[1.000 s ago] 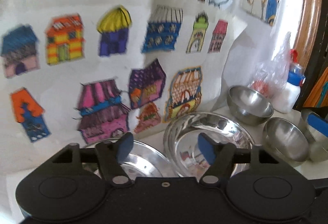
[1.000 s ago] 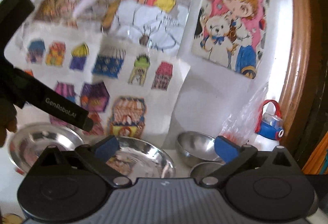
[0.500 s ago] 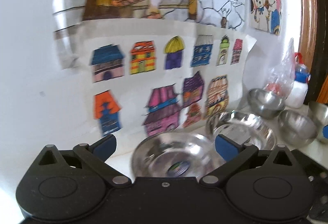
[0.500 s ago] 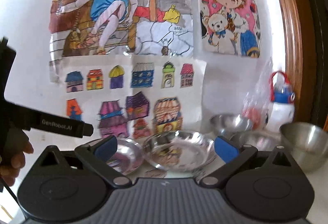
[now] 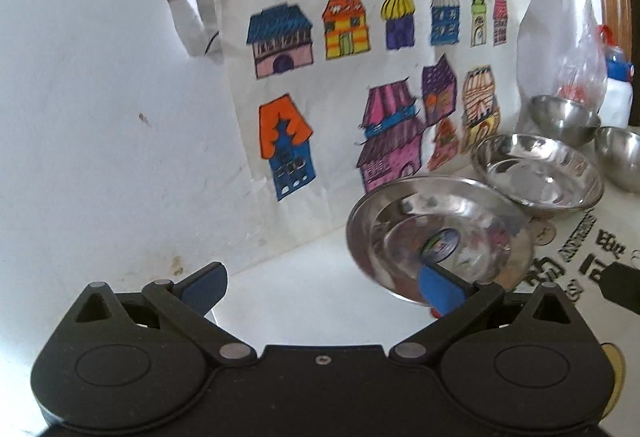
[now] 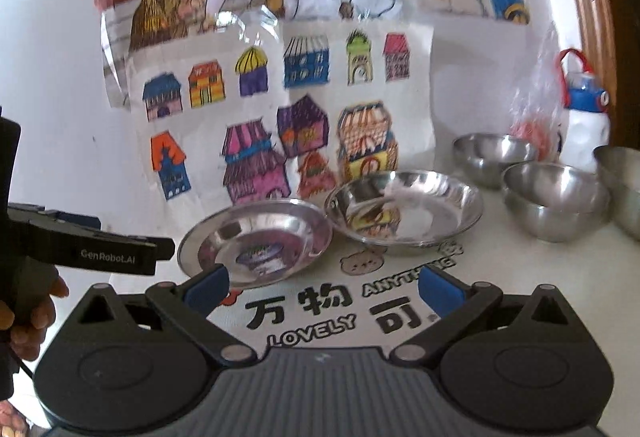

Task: Organize plates and bowls
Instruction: 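Move both grippers to the rim of the plate with the logo sticker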

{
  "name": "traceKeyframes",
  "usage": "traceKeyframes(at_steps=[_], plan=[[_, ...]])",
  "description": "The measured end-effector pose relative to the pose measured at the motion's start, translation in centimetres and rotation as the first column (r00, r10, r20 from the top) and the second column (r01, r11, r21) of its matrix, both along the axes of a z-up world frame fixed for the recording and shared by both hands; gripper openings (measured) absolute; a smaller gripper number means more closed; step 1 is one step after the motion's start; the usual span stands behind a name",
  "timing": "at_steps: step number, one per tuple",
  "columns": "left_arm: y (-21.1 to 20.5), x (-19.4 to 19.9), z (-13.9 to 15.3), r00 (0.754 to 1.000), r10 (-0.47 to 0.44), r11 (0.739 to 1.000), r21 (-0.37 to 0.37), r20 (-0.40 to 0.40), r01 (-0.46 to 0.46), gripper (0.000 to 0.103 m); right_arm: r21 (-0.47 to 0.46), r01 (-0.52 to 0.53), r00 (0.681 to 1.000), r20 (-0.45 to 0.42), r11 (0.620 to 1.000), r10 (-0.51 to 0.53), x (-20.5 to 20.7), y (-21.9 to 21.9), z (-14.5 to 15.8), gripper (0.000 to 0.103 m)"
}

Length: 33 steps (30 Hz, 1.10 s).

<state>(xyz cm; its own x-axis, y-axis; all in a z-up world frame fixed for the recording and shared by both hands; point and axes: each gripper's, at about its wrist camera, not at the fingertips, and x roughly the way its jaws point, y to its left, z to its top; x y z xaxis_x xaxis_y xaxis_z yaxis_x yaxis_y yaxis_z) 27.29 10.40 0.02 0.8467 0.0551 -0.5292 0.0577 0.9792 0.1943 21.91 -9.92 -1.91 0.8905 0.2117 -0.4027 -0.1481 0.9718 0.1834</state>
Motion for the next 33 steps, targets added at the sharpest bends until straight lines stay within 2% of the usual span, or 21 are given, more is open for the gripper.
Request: traceKeyframes(at_steps=[13, 20, 26, 31, 33], plan=[[1.4, 3.2, -1.0, 0.999, -0.034, 0.997, -0.064, -0.033, 0.032, 0.102, 0.007, -0.07, 0.994, -0.083, 0.998, 0.07, 3.9, 1.4, -0.8, 0.102], [2.3, 4.8, -1.1, 0.998, -0.026, 0.993, -0.119, -0.054, 0.02, 0.101, 0.03, -0.093, 0.991, -0.099, 0.995, 0.096, 5.6, 2.3, -1.6, 0.091], [1.8, 5.3, -1.3, 0.998, -0.032, 0.993, -0.114, -0.06, 0.025, 0.099, 0.065, -0.092, 0.989, -0.109, 0.994, 0.098, 6.2, 2.1, -2.0, 0.086], [1.6, 5.5, -1.4, 0.997, -0.042, 0.992, -0.125, -0.072, 0.033, 0.093, 0.085, -0.09, 0.987, -0.129, 0.992, 0.1, 6.8, 1.9, -2.2, 0.071], [1.6, 5.6, -1.4, 0.996, -0.043, 0.99, -0.138, -0.075, 0.032, 0.087, 0.097, -0.089, 0.986, -0.134, 0.991, 0.102, 7.0, 1.8, -2.2, 0.063]])
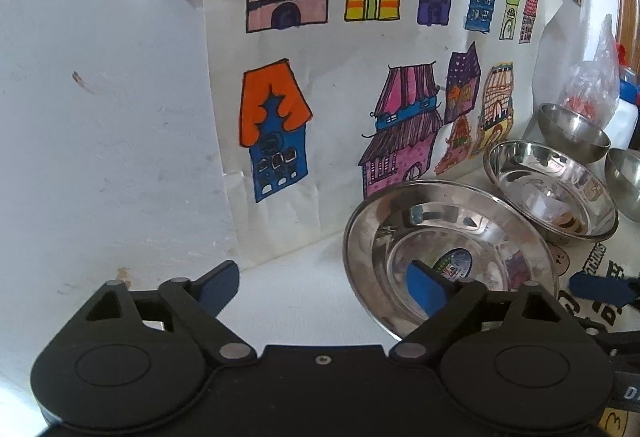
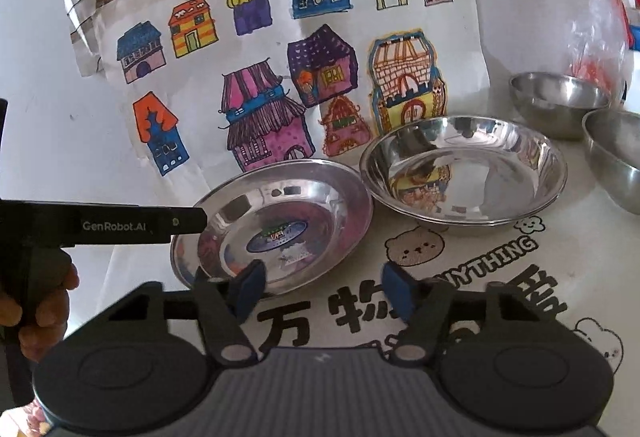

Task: Organize plates and bowls
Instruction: 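Move both grippers to the rim of the plate with the logo sticker, then close the right gripper on the logo plate rim while the left gripper closes too, then lift the logo plate with both grippers and lower it onto the other plate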

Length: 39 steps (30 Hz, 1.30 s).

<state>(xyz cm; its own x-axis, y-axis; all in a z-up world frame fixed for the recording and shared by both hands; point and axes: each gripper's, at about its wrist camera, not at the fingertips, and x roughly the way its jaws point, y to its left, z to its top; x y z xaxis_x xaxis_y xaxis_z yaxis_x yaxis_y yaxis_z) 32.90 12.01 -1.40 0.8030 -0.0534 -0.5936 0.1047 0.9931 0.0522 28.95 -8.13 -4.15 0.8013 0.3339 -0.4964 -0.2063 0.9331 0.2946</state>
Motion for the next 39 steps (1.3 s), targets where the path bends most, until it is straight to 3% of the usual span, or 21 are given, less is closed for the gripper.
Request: traceKeyframes(at_steps=[4, 9, 17, 30, 39], plan=[[0.1, 0.3, 0.0, 1.0, -0.001, 1.0, -0.028, -0.012, 0.001, 0.078, 0.007, 0.003, 1.0, -0.005, 1.0, -0.003, 0.5, -0.2, 0.1, 0.052], [0.2, 0.7, -0.2, 0.999, -0.007, 0.997, -0.082, -0.045, 0.003, 0.048, 0.03, -0.002, 1.0, -0.003, 1.0, 0.002, 0.8, -0.2, 0.0, 0.035], [0.1, 0.8, -0.4, 0.997, -0.029, 0.988, -0.157, -0.077, 0.017, 0.02, 0.038, 0.002, 1.0, 0.0, 0.999, -0.002, 0.8, 0.0, 0.1, 0.032], [0.2, -1.0, 0.0, 0.997, -0.013, 0.989, -0.151, -0.076, 0.001, 0.018, 0.113, -0.003, 0.998, -0.058, 0.994, 0.01, -0.6, -0.7, 0.6, 0.026], [-0.8, -4.5, 1.2, 0.998, -0.036, 0.99, -0.141, -0.045, 0.029, 0.017, 0.118, 0.015, 1.0, -0.005, 0.993, -0.015, -4.4, -2.4, 1.9, 0.026]])
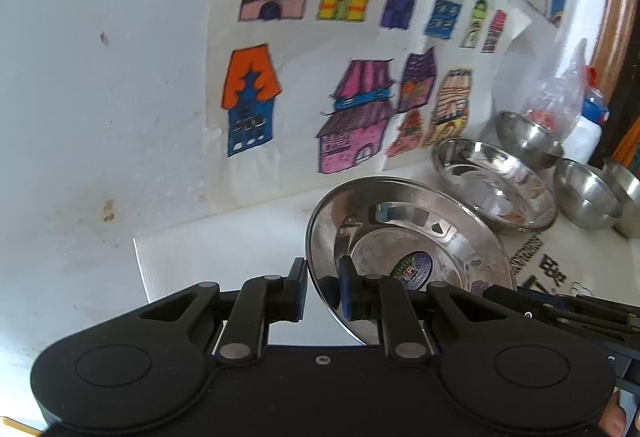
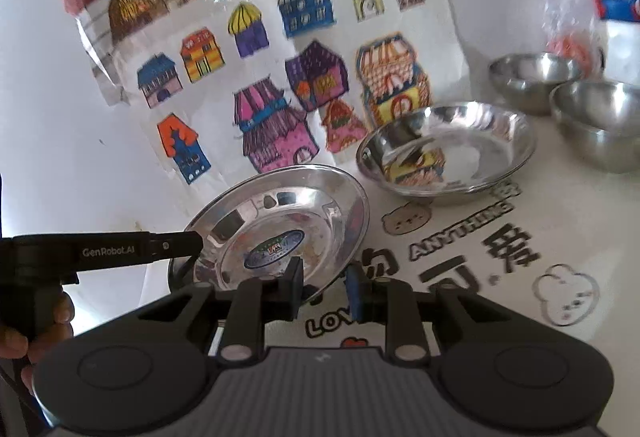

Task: Organize plates and bowls
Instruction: 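Lift the logo plate with both grippers and lower it onto the other plate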

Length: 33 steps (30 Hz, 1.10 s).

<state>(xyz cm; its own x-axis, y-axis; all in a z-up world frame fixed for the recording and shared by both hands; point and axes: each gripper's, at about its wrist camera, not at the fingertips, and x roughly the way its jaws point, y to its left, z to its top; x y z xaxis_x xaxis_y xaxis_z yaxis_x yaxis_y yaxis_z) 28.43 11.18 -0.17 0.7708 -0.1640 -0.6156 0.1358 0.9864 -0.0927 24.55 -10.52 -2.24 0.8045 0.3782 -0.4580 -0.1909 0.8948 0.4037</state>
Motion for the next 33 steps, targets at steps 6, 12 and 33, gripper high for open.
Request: traceKeyframes(at_steps=[6, 12, 33], plan=[[-2.2, -1.1, 1.4, 0.999, -0.04, 0.999, -0.017, 0.037, 0.04, 0.017, 0.005, 0.05, 0.998, 0.043, 0.999, -0.05, -1.6, -3.0, 1.2, 0.026], [-5.8, -1.3, 2.8, 0.993, -0.089, 0.995, -0.026, 0.075, 0.092, 0.017, 0.009, 0.124, 0.99, 0.074, 0.992, -0.124, -2.2, -6.7, 2.3, 0.026], [-11.7, 9.0, 1.4, 0.995, -0.091, 0.994, -0.057, 0.035, 0.093, 0.018, -0.129, 0.171, 0.985, 0.054, 0.977, -0.165, 7.6, -10.2, 0.6, 0.027]])
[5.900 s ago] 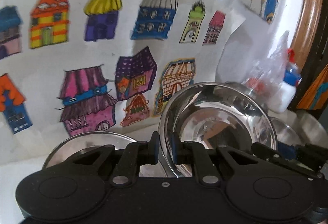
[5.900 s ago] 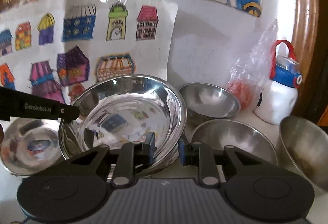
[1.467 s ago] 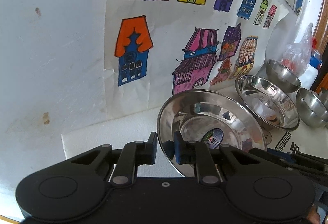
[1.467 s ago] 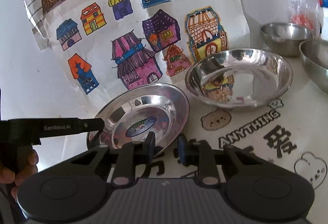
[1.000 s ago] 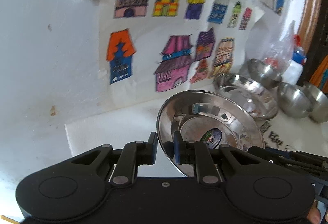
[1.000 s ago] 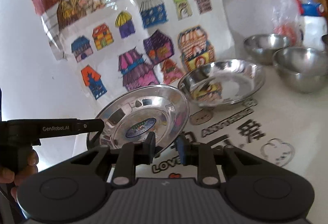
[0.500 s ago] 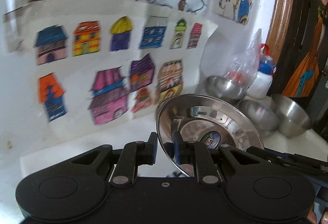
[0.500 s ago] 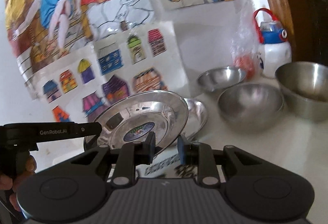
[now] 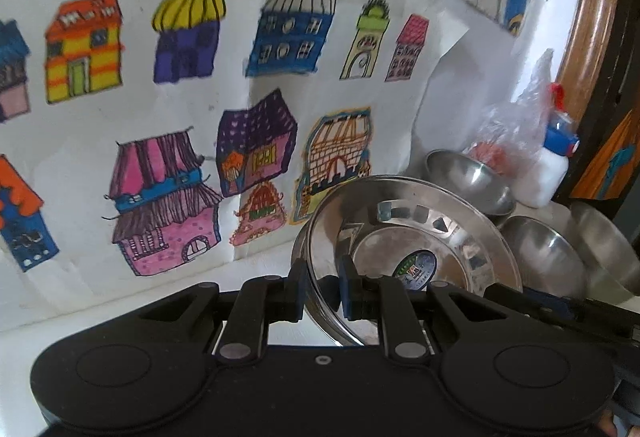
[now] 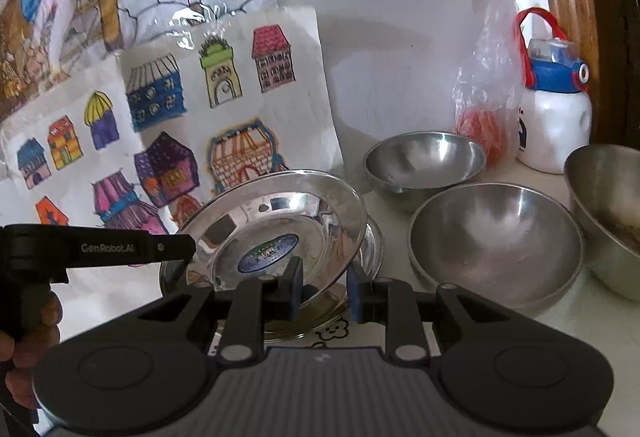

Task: Organize plates and bowls
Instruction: 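Lift the logo plate with both grippers and lower it onto the other plate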

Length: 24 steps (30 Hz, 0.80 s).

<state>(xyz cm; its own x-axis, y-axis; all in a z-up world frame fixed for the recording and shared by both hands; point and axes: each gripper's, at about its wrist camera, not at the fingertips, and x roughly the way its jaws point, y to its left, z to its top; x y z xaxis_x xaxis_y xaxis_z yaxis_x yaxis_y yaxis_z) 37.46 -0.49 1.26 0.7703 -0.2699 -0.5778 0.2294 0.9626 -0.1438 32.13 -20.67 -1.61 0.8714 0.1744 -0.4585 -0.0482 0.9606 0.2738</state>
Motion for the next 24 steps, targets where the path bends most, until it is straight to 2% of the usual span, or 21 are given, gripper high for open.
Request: traceKeyframes(at_steps=[11, 16, 20, 22, 24], plan=[[-0.5, 1.4, -1.1, 0.999, 0.004, 1.0, 0.023, -0.043, -0.003, 0.018, -0.018, -0.001, 1.0, -0.031, 1.0, 0.001, 0.8, 0.3, -0.7, 0.027], [-1.0, 1.9, -1.3, 0.998, 0.007, 0.998, 0.058, -0.055, -0.004, 0.018, -0.049, 0.002, 0.999, -0.04, 0.999, -0.003, 1.2, 0.5, -0.6, 0.027], [-1.2, 2.0, -1.4, 0.999, 0.005, 0.998, 0.068, -0.05, -0.002, 0.015, -0.066, -0.007, 0.999, -0.045, 0.998, 0.004, 1.4, 0.7, -0.7, 0.027], [-1.4, 2.0, -1.2, 0.999, -0.008, 0.998, 0.058, -0.045, 0.011, 0.009, -0.067, -0.012, 0.999, -0.046, 0.998, 0.009, 1.4, 0.7, -0.7, 0.027], [-1.6, 1.9, -0.9, 0.999, -0.022, 0.998, 0.054, -0.046, 0.024, 0.008, -0.078, -0.011, 0.999, -0.044, 0.997, 0.007, 1.5, 0.8, -0.7, 0.028]])
